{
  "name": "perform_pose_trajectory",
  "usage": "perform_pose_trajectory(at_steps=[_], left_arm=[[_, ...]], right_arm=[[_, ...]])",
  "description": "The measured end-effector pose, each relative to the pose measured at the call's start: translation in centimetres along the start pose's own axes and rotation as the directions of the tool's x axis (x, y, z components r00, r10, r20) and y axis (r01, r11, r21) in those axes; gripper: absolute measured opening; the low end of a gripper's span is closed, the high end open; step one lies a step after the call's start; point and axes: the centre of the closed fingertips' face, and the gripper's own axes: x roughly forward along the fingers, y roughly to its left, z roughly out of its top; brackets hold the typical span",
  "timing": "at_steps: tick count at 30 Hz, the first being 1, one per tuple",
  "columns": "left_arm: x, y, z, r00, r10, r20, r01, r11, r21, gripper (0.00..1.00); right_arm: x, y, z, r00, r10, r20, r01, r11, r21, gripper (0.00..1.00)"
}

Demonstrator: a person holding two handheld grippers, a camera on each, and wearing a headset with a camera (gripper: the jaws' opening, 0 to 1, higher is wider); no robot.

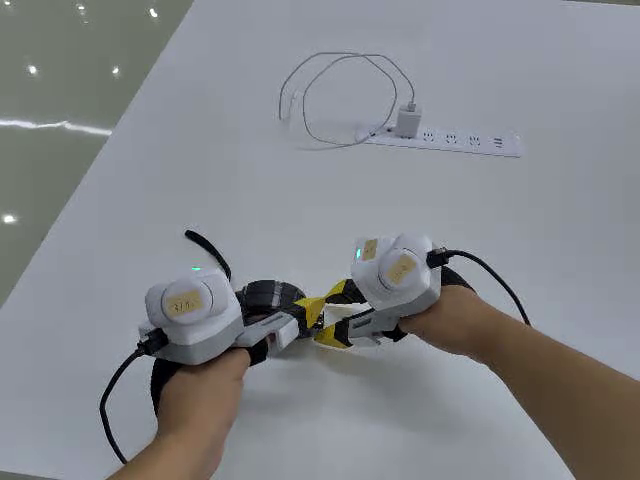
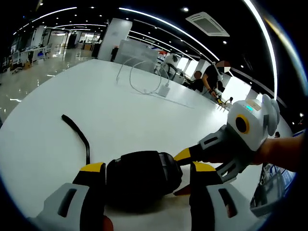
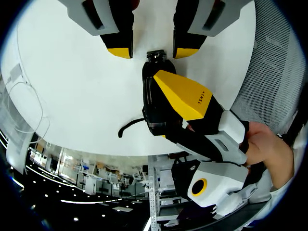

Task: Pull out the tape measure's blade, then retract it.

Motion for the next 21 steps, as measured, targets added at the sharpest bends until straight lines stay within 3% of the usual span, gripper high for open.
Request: perform_pose_trajectory(at_steps=[7,15,18,21], left_arm=[[-0.4,-0.2,0.1,0.9999,-0.016,-0.002,0.016,0.999,0.041,0.71],[-0.7,-0.1,0.2,0.9999,-0.016,-0.001,0.016,0.998,0.063,0.71],[-1.0,0.2,0.0,0.9999,-0.006,-0.016,0.007,0.993,0.118,0.71],[-1.3,0.2,0.1,0.9999,-0.012,-0.012,0.014,0.991,0.13,0.72]], right_arm=[[-1.1,0.2,-0.1,0.9989,-0.031,0.035,0.029,0.999,0.041,0.36],[-1.4,0.4,-0.1,0.9974,-0.048,0.054,0.045,0.997,0.057,0.36],[-1.8,0.6,-0.1,0.9953,-0.065,0.071,0.061,0.996,0.067,0.37],[-2.3,0.8,0.0,0.9908,-0.09,0.101,0.082,0.993,0.083,0.38]])
